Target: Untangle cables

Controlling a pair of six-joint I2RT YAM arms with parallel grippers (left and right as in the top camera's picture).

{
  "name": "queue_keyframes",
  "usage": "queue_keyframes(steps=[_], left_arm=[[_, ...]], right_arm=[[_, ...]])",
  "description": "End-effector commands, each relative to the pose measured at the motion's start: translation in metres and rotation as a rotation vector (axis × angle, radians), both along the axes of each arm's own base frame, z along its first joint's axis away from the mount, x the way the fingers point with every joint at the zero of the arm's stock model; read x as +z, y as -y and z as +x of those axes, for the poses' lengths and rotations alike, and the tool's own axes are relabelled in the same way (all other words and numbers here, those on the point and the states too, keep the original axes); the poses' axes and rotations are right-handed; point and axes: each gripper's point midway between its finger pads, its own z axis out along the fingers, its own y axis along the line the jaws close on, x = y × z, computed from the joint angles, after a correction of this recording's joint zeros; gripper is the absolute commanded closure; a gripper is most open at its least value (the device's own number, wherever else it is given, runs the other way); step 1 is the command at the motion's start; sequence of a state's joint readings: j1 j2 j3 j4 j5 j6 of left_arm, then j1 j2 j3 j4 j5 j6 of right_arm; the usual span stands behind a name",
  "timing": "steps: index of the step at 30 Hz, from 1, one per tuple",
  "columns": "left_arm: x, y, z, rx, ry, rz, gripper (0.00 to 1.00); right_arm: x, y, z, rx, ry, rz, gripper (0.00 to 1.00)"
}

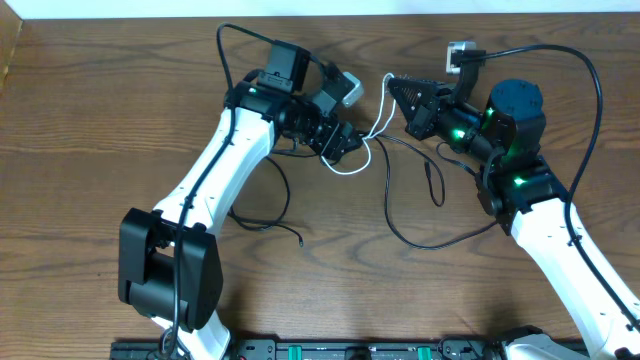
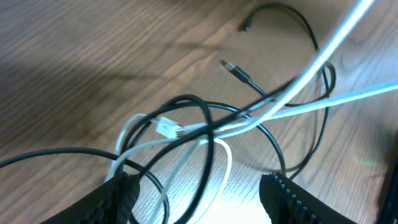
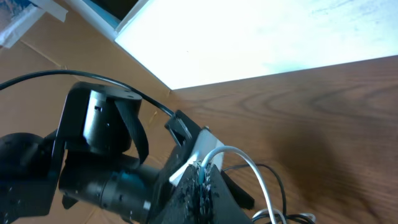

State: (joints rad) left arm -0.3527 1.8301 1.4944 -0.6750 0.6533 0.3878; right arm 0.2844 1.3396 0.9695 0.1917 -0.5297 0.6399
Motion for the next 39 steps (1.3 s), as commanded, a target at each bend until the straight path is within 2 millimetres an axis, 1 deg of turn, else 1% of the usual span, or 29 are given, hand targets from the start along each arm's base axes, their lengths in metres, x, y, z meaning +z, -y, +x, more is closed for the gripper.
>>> queue_keyframes(steps=[1, 11, 18, 20, 21, 23, 24, 25, 26, 27, 28, 30, 31, 35, 38, 39], left_arm=[[0.000, 0.006, -0.006, -0.051, 0.013, -0.006, 0.33], [-0.009, 0.002, -0.004, -0.054, 0.014, 0.030, 0.33], [-0.023, 0.002, -0.002, -0.053, -0.007, 0.043, 0.35], [-0.026, 0.002, -0.001, -0.052, -0.012, 0.047, 0.39], [-0.027, 0.002, 0.000, -0.052, -0.012, 0.047, 0.42], [-0.029, 0.001, 0.002, -0.046, -0.005, 0.058, 0.55], [-0.030, -0.001, 0.003, -0.040, 0.001, 0.070, 0.63], [-0.031, -0.004, 0.006, -0.030, 0.012, 0.089, 0.73], [-0.032, -0.005, 0.008, -0.024, 0.017, 0.100, 0.76], [-0.034, -0.008, 0.010, -0.015, 0.025, 0.118, 0.81], [-0.036, -0.012, 0.013, 0.000, 0.036, 0.148, 0.86], [-0.040, -0.021, 0.020, 0.029, 0.060, 0.200, 0.91], [-0.041, -0.027, 0.025, 0.054, 0.075, 0.236, 0.91], [-0.047, -0.064, 0.050, 0.208, 0.151, 0.420, 0.92], [-0.047, -0.086, 0.060, 0.280, 0.156, 0.456, 0.93], [-0.047, -0.100, 0.065, 0.329, 0.139, 0.450, 0.93]], right_arm=[[0.019, 0.003, -0.001, -0.006, 0.052, 0.008, 0.99], [0.029, 0.000, -0.003, 0.012, 0.072, 0.041, 0.99], [0.030, 0.001, -0.003, 0.013, 0.068, 0.049, 0.99], [0.030, 0.001, -0.002, 0.013, 0.069, 0.049, 0.99], [0.030, 0.001, -0.002, 0.013, 0.068, 0.049, 0.99], [0.030, 0.002, -0.002, 0.011, 0.068, 0.049, 0.99], [0.030, 0.003, -0.002, 0.009, 0.068, 0.049, 0.99], [0.029, 0.004, -0.001, 0.007, 0.068, 0.049, 0.99], [0.029, 0.004, -0.001, 0.007, 0.066, 0.051, 0.99], [0.029, 0.005, -0.001, 0.006, 0.065, 0.052, 0.99], [0.029, 0.006, -0.001, 0.004, 0.064, 0.052, 0.99], [0.029, 0.006, 0.000, 0.002, 0.061, 0.054, 0.99], [0.029, 0.006, 0.000, 0.003, 0.060, 0.053, 0.99], [0.029, 0.007, 0.000, 0.000, 0.060, 0.053, 0.99], [0.029, 0.013, 0.003, -0.017, 0.057, 0.056, 0.99], [0.031, 0.019, 0.005, -0.031, 0.057, 0.062, 0.99]])
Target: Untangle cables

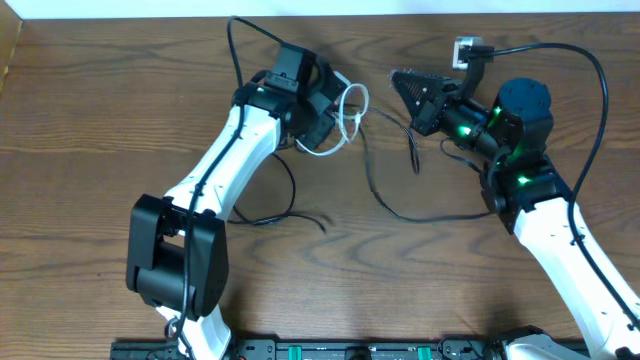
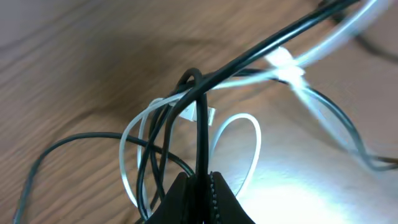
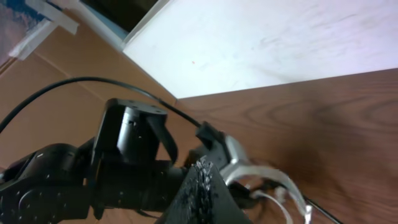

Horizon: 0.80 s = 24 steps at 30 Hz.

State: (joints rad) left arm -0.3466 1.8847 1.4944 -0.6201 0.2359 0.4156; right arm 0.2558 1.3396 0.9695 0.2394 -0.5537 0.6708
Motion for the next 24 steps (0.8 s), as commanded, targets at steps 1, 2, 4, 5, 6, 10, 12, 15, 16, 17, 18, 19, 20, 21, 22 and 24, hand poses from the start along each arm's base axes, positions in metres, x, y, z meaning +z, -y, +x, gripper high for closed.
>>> queue_keyframes(steps=[1, 2, 4, 5, 6, 10, 12, 15, 16, 17, 18, 19, 20, 21, 22, 24], left_arm=[[-0.005, -0.051, 0.020, 0.187, 0.011, 0.072, 0.92], [-0.004, -0.055, 0.021, 0.205, 0.000, 0.046, 0.92], [-0.002, -0.054, 0.020, 0.195, -0.029, -0.034, 0.92], [0.000, -0.052, 0.019, 0.185, -0.044, -0.076, 0.92], [0.001, -0.051, 0.018, 0.179, -0.053, -0.101, 0.92], [0.002, -0.051, 0.017, 0.184, -0.059, -0.110, 0.92], [0.003, -0.047, 0.015, 0.175, -0.060, -0.110, 0.92], [0.007, -0.037, 0.010, 0.150, -0.057, -0.111, 0.92], [0.011, -0.032, 0.008, 0.135, -0.049, -0.112, 0.92], [0.016, -0.027, 0.005, 0.115, -0.040, -0.114, 0.92], [0.021, -0.022, 0.003, 0.100, -0.029, -0.115, 0.92], [0.032, -0.014, -0.001, 0.067, -0.002, -0.118, 0.92], [0.039, -0.009, -0.003, 0.050, 0.014, -0.120, 0.92], [0.047, -0.005, -0.006, 0.036, 0.032, -0.125, 0.92], [0.056, 0.000, -0.009, 0.022, 0.051, -0.133, 0.92], [0.072, 0.008, -0.016, -0.013, 0.090, -0.139, 0.92]], right_arm=[[0.021, 0.014, 0.001, -0.031, 0.037, 0.025, 0.99], [0.023, 0.018, 0.001, -0.039, 0.040, 0.026, 0.99], [0.022, 0.022, 0.001, -0.047, 0.030, 0.022, 0.99], [0.019, 0.022, 0.000, -0.048, 0.015, 0.016, 0.99], [0.015, 0.022, 0.000, -0.048, -0.002, 0.011, 0.99], [-0.011, 0.023, -0.003, -0.052, -0.096, -0.032, 0.91], [-0.021, 0.022, -0.005, -0.046, -0.125, -0.059, 0.75], [-0.034, 0.019, -0.007, -0.048, -0.163, -0.083, 0.60], [-0.039, 0.016, -0.007, -0.047, -0.170, -0.098, 0.57], [-0.042, 0.013, -0.008, -0.043, -0.174, -0.109, 0.54], [-0.046, 0.009, -0.009, -0.036, -0.180, -0.120, 0.53], [-0.051, 0.003, -0.009, -0.026, -0.188, -0.129, 0.51], [-0.054, 0.000, -0.009, -0.022, -0.194, -0.134, 0.50], [-0.060, -0.004, -0.009, -0.016, -0.205, -0.142, 0.50], [-0.065, -0.010, -0.010, -0.004, -0.214, -0.150, 0.49], [-0.077, -0.020, -0.012, 0.019, -0.240, -0.163, 0.50]])
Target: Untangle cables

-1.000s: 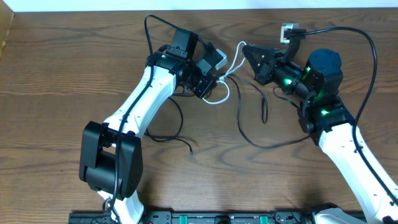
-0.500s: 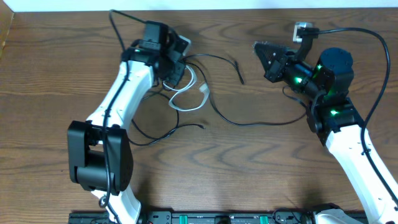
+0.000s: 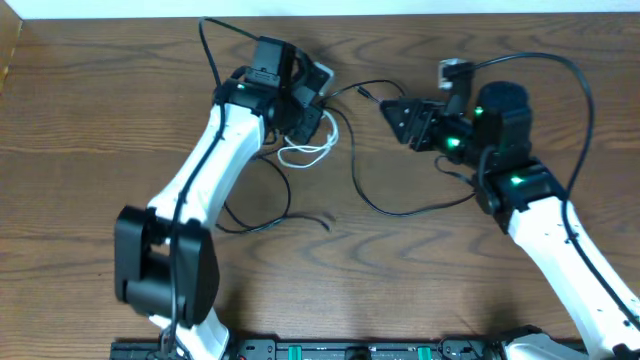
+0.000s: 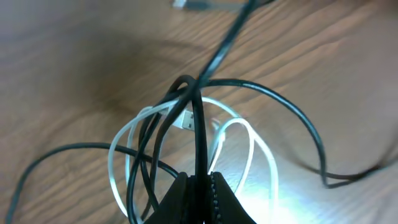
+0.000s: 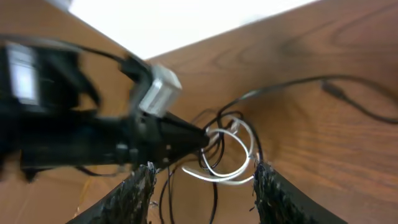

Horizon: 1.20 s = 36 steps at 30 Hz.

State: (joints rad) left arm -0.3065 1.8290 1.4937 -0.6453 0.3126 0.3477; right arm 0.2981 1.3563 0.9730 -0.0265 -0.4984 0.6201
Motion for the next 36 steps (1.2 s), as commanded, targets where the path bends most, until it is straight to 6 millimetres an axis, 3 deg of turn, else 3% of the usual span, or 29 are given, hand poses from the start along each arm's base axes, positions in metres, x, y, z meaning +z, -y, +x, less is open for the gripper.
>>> queue_keyframes(steps=[1, 7, 12, 26, 27, 28, 29, 30, 36], left_arm=[[0.055, 0.017, -0.015, -0.088, 0.131, -0.037, 0.92], [0.087, 0.025, -0.028, -0.123, 0.196, -0.071, 0.92], [0.100, 0.031, -0.036, -0.150, 0.206, -0.115, 0.92], [0.107, 0.048, -0.051, -0.210, 0.196, -0.164, 0.91], [0.109, 0.047, -0.051, -0.210, 0.201, -0.165, 0.91], [0.111, 0.047, -0.052, -0.210, 0.206, -0.167, 0.91], [0.116, 0.046, -0.053, -0.210, 0.218, -0.170, 0.91], [0.118, 0.046, -0.053, -0.210, 0.225, -0.172, 0.91], [0.132, 0.036, -0.052, -0.175, 0.281, -0.138, 0.91]], right_arm=[[-0.021, -0.020, 0.002, 0.034, -0.027, -0.044, 0.50], [-0.051, -0.046, 0.001, 0.089, -0.064, -0.073, 0.54], [-0.045, -0.058, 0.001, 0.112, -0.022, -0.059, 0.54], [-0.051, -0.051, 0.007, 0.055, -0.036, -0.083, 0.55], [-0.051, -0.051, 0.007, 0.053, -0.037, -0.084, 0.58], [-0.051, -0.051, 0.007, 0.050, -0.038, -0.086, 0.68], [-0.052, -0.049, 0.008, 0.042, -0.038, -0.091, 0.92], [-0.053, -0.048, 0.009, 0.035, -0.038, -0.094, 0.99], [-0.076, -0.021, 0.017, -0.154, -0.150, -0.149, 0.99]])
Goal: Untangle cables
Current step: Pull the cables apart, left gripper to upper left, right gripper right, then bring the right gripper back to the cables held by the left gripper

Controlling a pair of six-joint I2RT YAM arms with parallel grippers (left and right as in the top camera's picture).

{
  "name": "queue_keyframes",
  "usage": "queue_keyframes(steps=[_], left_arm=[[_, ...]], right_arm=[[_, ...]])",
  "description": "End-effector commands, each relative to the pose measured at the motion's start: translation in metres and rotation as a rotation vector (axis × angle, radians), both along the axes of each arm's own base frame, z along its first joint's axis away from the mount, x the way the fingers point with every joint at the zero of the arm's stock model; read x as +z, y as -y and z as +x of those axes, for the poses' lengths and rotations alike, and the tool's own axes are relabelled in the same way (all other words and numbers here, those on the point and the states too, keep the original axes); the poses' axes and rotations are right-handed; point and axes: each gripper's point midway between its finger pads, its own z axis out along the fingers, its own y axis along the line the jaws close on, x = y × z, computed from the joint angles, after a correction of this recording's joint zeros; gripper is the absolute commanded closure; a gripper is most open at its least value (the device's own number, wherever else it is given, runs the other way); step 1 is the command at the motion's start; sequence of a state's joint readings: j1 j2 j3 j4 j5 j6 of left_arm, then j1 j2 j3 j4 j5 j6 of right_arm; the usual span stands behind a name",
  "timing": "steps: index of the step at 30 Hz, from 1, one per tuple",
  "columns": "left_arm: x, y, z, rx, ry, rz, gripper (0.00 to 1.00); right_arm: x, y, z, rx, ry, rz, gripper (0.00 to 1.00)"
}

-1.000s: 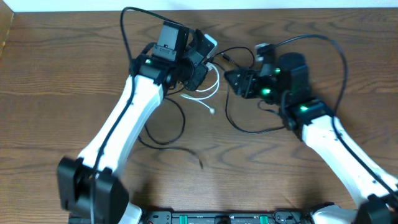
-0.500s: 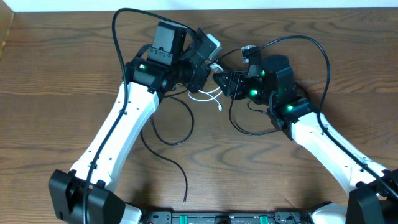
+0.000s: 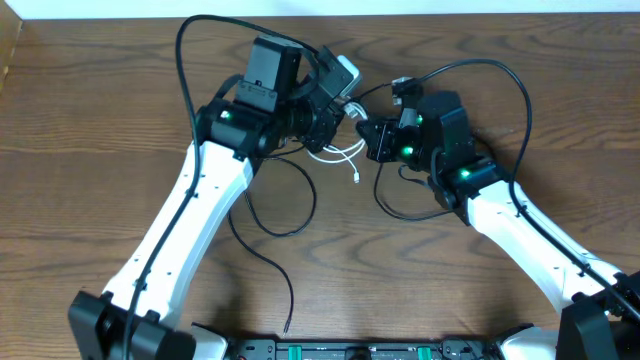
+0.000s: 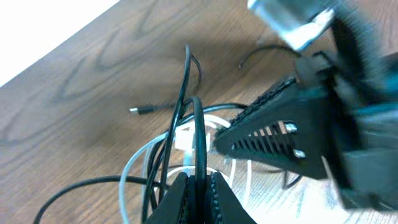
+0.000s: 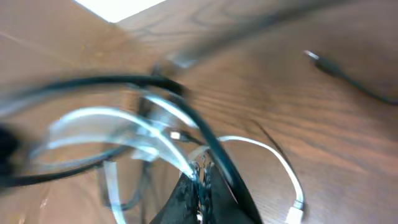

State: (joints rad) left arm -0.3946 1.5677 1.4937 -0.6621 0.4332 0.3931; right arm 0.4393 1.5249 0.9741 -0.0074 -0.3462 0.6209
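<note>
A tangle of black cable (image 4: 197,134) and white cable (image 3: 345,153) lies at the back middle of the wooden table (image 3: 90,110). My left gripper (image 3: 335,118) is at the tangle's left side, shut on a black strand that rises from its jaws (image 4: 198,186). My right gripper (image 3: 366,135) has its tip in the tangle from the right, facing the left one, shut where a white strand (image 5: 273,149) runs into its jaws (image 5: 200,179). The right wrist view is blurred.
Black cable trails from the tangle in a loop toward the table's front (image 3: 287,300). Another black loop (image 3: 400,213) lies under the right arm. A black plug end (image 4: 140,110) rests on the wood behind the tangle. The arms' own black leads arc above them.
My right gripper was open and apart to the right of the tangle; it is now in the tangle, shut on a white strand. The left gripper still holds the black strand, shifted slightly right.
At first my left gripper was open over the tangle and the right was shut on a white strand. Then the left was shut on a black strand. Later the right stood open and apart. Now both grippers hold strands, tips close together.
</note>
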Motion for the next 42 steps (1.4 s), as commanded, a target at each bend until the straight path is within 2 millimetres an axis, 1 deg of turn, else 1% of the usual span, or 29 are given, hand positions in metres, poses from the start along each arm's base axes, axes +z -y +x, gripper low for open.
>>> queue_keyframes(steps=[1, 4, 7, 9, 10, 12, 16, 21, 23, 26, 29, 32, 36, 38, 40, 42], left_arm=[[0.018, -0.012, 0.001, 0.046, 0.074, 0.029, 0.91], [0.018, -0.026, 0.010, 0.103, 0.111, 0.095, 0.91], [0.018, -0.034, 0.015, 0.126, 0.127, 0.116, 0.92], [0.020, -0.041, 0.020, 0.141, 0.138, 0.115, 0.92], [0.020, -0.043, 0.021, 0.144, 0.140, 0.117, 0.92], [0.020, -0.053, 0.026, 0.160, 0.152, 0.137, 0.92], [0.021, -0.088, 0.042, 0.271, 0.173, 0.179, 0.92], [0.026, -0.132, 0.054, 0.378, 0.181, 0.183, 0.92], [0.030, -0.154, 0.058, 0.431, 0.188, 0.183, 0.92], [0.038, -0.184, 0.061, 0.502, 0.205, 0.183, 0.92], [0.048, -0.210, 0.062, 0.565, 0.230, 0.182, 0.92], [0.058, -0.231, 0.061, 0.616, 0.260, 0.179, 0.92], [0.071, -0.253, 0.058, 0.670, 0.295, 0.178, 0.92], [0.075, -0.257, 0.055, 0.681, 0.304, 0.176, 0.92], [0.078, -0.255, 0.053, 0.678, 0.312, 0.172, 0.92], [0.079, -0.247, 0.052, 0.656, 0.311, 0.162, 0.92]], right_arm=[[-0.009, 0.027, 0.015, -0.200, -0.043, -0.052, 0.99], [-0.016, 0.042, 0.019, -0.292, -0.083, -0.063, 0.99], [-0.022, 0.055, 0.021, -0.351, -0.127, -0.055, 0.99], [-0.029, 0.070, 0.021, -0.395, -0.166, -0.066, 0.99], [-0.031, 0.073, 0.021, -0.405, -0.174, -0.072, 0.99], [-0.039, 0.090, 0.020, -0.451, -0.205, -0.103, 0.99], [-0.050, 0.124, 0.020, -0.530, -0.263, -0.136, 0.99], [-0.053, 0.157, 0.025, -0.601, -0.279, -0.140, 0.99], [-0.054, 0.170, 0.027, -0.620, -0.276, -0.152, 0.99], [-0.056, 0.187, 0.027, -0.643, -0.282, -0.174, 0.99], [-0.061, 0.211, 0.024, -0.692, -0.298, -0.213, 0.99], [-0.066, 0.238, 0.019, -0.742, -0.327, -0.247, 0.99], [-0.073, 0.276, 0.006, -0.813, -0.382, -0.270, 0.99], [-0.074, 0.291, -0.001, -0.835, -0.401, -0.284, 0.99], [-0.074, 0.298, -0.005, -0.830, -0.408, -0.292, 0.99], [-0.071, 0.298, -0.006, -0.809, -0.400, -0.301, 0.99]])
